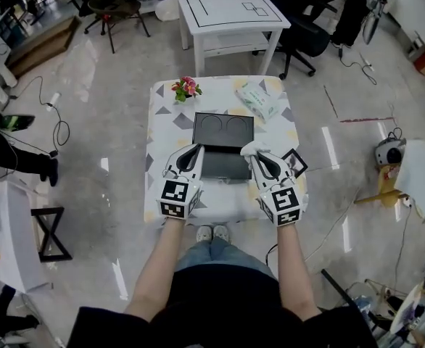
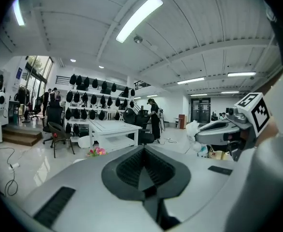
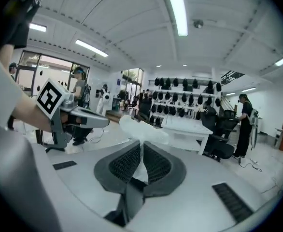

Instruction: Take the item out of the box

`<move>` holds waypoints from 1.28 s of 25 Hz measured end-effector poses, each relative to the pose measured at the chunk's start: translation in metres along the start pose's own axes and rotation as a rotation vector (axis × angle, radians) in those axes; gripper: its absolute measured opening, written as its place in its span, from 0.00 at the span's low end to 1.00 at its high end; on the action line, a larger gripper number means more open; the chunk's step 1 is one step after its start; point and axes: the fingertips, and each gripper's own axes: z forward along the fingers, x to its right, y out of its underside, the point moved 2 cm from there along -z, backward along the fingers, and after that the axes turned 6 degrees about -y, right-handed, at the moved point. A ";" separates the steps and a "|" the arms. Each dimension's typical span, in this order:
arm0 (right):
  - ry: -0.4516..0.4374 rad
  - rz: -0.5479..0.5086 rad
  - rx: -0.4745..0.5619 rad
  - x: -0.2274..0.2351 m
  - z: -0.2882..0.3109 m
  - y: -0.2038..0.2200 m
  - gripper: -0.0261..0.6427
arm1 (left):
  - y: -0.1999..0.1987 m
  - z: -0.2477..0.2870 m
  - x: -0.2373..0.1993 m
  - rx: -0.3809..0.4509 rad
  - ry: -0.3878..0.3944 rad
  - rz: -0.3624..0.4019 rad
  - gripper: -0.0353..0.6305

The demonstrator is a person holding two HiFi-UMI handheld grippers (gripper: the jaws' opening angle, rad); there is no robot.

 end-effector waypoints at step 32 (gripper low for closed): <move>0.268 0.170 0.262 -0.008 -0.083 -0.011 0.07 | -0.022 -0.056 0.030 0.084 0.018 0.073 0.08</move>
